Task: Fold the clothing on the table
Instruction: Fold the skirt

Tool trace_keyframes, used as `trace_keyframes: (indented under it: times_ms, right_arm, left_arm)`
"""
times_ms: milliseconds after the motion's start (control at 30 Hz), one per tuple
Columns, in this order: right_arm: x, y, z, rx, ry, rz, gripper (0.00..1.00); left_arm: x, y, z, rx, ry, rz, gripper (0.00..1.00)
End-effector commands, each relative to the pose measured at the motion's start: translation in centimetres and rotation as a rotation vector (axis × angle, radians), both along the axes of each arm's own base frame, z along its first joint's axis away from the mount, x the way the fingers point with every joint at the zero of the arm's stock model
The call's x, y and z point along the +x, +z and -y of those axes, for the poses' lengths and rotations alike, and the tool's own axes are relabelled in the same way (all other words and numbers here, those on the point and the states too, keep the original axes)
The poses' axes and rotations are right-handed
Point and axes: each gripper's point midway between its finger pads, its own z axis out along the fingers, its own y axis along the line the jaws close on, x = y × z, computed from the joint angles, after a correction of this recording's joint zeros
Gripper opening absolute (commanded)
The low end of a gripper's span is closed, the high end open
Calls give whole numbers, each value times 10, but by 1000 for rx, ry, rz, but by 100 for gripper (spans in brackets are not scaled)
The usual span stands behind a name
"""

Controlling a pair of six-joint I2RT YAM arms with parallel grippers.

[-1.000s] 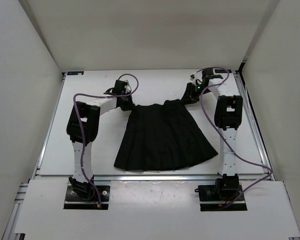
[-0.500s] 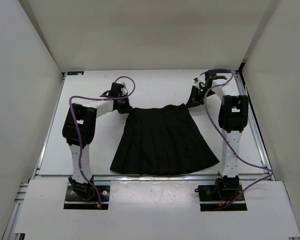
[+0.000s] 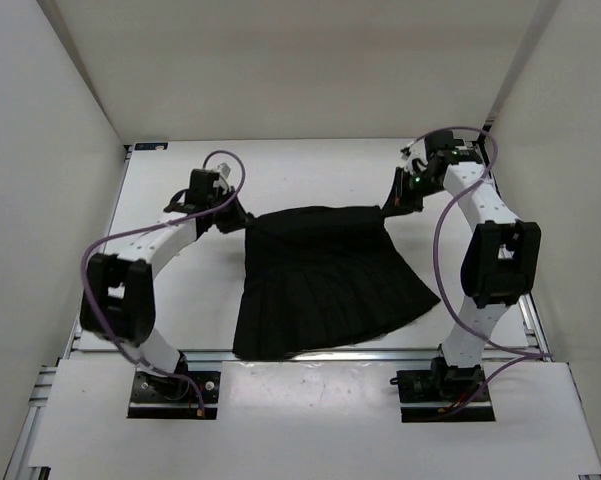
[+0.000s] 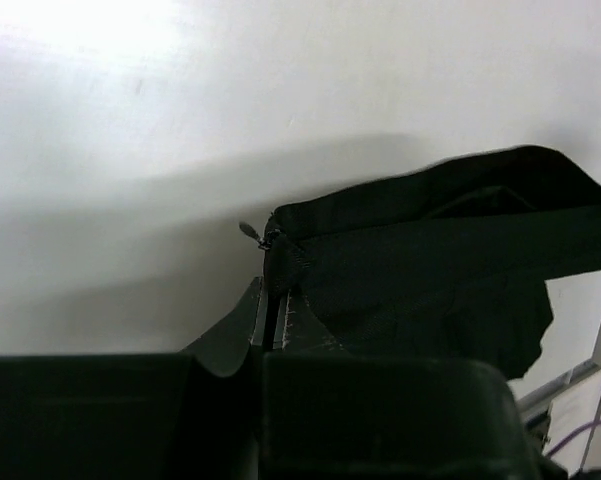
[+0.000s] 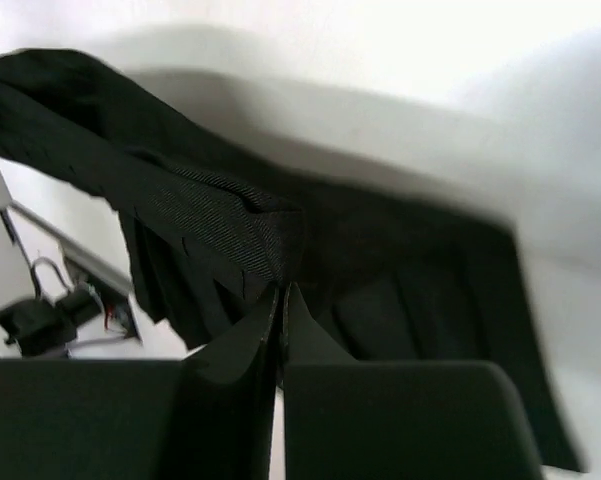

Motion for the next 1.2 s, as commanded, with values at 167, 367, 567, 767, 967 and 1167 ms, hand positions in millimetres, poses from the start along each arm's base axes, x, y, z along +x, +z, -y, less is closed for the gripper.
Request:
trace_keyframes:
  times_ms: [167,367,567,767,967,1167]
  right_arm:
    - [-119,-19,-19,-73,52,-148,0]
    - [-55,-36,-8,-70,-15,-119,0]
    - [117,25,31,-86,-189,167,0]
    - [161,150,73,68,-298,533,0]
    - [125,215,78,63,-263,733,0]
    - [72,165,66,72,-221,640,0]
  left_arm:
    - [-112,-51,-31,92,-15,-218,0]
    - [-69,-65,-27,118,-17,-259,0]
    - [87,-7,-6,112,-14,-140,0]
    - [169,156,2,-285,46,243,0]
    - [150,243,-24,-311,33,421,0]
    - [105,213,-36,-280,27,352,0]
